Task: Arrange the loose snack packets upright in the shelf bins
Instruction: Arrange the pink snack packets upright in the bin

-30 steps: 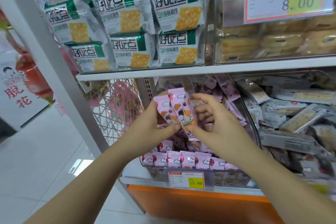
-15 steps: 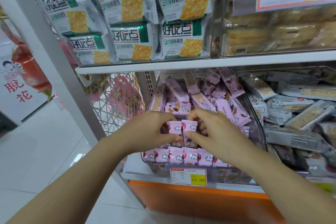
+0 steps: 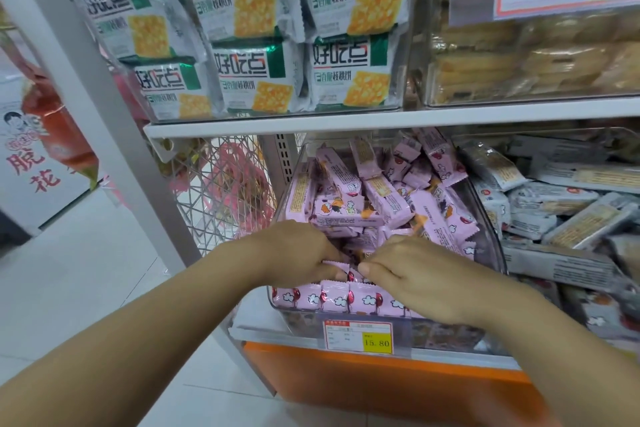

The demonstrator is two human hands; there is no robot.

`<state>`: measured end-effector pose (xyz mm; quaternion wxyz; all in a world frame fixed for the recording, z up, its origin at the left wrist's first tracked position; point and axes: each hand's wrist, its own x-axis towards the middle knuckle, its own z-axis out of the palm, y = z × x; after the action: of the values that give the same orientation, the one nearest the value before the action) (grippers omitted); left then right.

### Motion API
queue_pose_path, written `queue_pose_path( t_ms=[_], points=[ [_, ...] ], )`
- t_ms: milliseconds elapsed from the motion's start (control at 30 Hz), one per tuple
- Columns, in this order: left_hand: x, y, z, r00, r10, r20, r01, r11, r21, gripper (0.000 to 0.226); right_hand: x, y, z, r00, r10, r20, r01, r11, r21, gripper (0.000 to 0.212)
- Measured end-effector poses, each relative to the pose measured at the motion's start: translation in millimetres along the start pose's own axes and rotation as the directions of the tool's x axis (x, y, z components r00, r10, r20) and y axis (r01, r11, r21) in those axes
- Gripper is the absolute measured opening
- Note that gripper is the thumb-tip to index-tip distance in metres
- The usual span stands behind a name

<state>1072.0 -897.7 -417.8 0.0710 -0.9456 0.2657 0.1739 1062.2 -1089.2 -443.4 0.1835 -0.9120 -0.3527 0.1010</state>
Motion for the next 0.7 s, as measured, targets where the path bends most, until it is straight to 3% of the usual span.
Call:
queue_pose_path(
  t_ms=[67,167,300,400,533,700],
  points=[
    [-2.3,-1.4,-7.3,1.000,-0.010,0.019,0.012,0.994,-0.109,0.041,-8.5,0.3,-8.0,0.999,-0.010,-0.045,0.014,0.995,0.094,0.041],
    [-5.9,-0.6,-15.2,0.998,-0.033,-0.059,0.019,0.975,-0.220,0.039,-25.6,10.7,-29.0,0.974,0.051,-0.222,-0.011,0.984,0.175,0.024],
    [-1.9,17.3,-12.3,0.987,-0.027,-0.156,-0.033,0.927,-0.373,0.035,-42.7,31.5,-39.2,0.928,0.084,-0.362,-0.027,0.987,0.158,0.020],
    [7.5,33.4,-7.5,0.986,-0.030,-0.166,-0.052,0.881,-0.470,0.033,-47.5,39.2,-33.0,0.926,0.067,-0.373,-0.058,0.998,0.035,0.019],
    [19.8,43.6,-1.1,0.978,-0.117,-0.174,0.044,0.925,-0.377,0.034,-54.5,36.4,-33.7,0.950,0.086,-0.299,-0.138,0.978,-0.157,0.028],
    [26.3,49.5,-5.5,0.978,-0.155,-0.138,0.069,0.870,-0.488,0.027,-58.0,36.5,-32.2,0.960,0.121,-0.251,-0.180,0.957,-0.228,0.034]
  ],
)
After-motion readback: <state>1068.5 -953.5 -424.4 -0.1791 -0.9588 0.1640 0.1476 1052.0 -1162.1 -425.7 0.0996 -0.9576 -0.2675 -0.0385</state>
